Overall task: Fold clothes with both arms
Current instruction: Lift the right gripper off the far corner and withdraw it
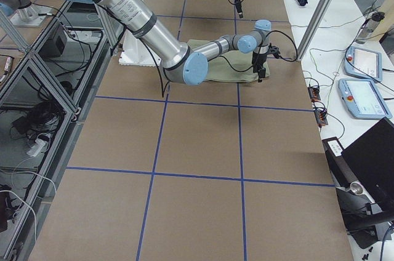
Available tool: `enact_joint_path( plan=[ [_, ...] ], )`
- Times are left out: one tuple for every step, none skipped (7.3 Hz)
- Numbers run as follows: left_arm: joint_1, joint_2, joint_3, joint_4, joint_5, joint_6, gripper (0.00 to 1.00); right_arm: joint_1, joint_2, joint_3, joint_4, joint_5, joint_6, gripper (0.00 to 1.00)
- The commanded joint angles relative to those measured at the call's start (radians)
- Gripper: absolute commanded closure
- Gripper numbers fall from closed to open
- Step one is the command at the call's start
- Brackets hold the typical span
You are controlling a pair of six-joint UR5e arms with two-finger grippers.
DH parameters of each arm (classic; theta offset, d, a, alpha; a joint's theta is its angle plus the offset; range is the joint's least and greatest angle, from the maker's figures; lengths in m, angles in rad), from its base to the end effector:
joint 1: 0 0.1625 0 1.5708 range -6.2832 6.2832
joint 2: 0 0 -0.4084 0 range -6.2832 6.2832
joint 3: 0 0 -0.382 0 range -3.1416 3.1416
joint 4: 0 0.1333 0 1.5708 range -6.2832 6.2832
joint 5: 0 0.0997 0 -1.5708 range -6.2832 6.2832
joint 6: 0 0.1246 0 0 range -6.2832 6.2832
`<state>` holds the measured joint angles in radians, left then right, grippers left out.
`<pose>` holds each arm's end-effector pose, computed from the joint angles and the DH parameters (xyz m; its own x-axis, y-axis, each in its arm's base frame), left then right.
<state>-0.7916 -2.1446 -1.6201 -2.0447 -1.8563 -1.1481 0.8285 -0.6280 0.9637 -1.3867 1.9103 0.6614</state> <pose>0.4106 -0.5555 0.2484 0.5002 0.0537 -0.8642 0.3305 0.9107 0.2478 -0.4975 -0.6782 0.3291 0.8205 -0.2063 0.5332 0.1049 0.9711 0.2144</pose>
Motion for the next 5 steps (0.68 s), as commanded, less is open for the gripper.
enact_joint_path(
  plan=[
    [-0.003,0.000,0.002,0.000,0.000,0.004,0.00,-0.019,0.103,-0.191,0.115,-0.031,0.000,0.00],
    [-0.003,0.002,0.002,0.000,0.000,0.004,0.00,-0.019,0.126,-0.227,0.123,-0.055,-0.002,0.00],
    [-0.003,0.000,0.002,0.000,-0.001,0.002,0.00,-0.017,0.126,-0.240,0.129,-0.072,-0.002,0.00],
    [-0.003,0.000,0.002,0.000,-0.001,0.001,0.00,-0.011,0.125,-0.240,0.129,-0.085,-0.003,0.00],
    [-0.003,0.002,0.002,0.000,-0.001,0.001,0.00,0.001,0.122,-0.247,0.138,-0.095,-0.003,0.00]
  ],
)
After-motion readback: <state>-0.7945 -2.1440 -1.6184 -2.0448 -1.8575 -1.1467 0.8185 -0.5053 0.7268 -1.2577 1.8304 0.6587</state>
